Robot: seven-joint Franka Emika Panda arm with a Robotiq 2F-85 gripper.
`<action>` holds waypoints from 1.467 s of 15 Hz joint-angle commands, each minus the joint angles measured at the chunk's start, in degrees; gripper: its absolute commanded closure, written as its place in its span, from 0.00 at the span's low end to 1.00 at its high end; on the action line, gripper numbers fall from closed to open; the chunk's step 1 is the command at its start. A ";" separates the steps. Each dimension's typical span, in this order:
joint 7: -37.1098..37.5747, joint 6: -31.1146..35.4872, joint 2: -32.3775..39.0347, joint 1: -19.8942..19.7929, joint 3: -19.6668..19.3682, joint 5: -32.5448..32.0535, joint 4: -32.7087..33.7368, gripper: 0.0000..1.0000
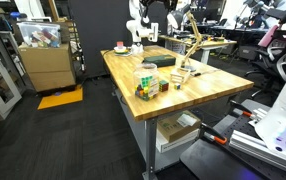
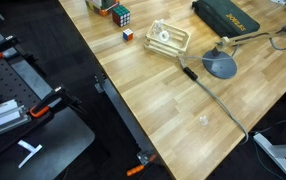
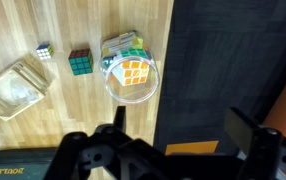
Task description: Move the wooden box to the right
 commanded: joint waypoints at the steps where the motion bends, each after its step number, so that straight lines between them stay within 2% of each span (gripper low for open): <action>1: 2.98 1.80 -0.25 -3.19 -1.57 -3.10 -1.67 0.00; 6: 12.27 2.58 -0.14 -10.39 -3.82 -9.13 -2.52 0.00; 7: 8.51 1.14 0.06 -8.56 -4.87 -7.56 -1.91 0.00; 15: 11.45 1.17 0.08 -9.38 -4.70 -8.45 -1.96 0.00; 18: 18.49 2.37 2.85 -11.59 -4.83 -8.41 -0.41 0.00; 22: 29.25 4.75 8.09 -14.86 -6.94 -10.30 1.92 0.00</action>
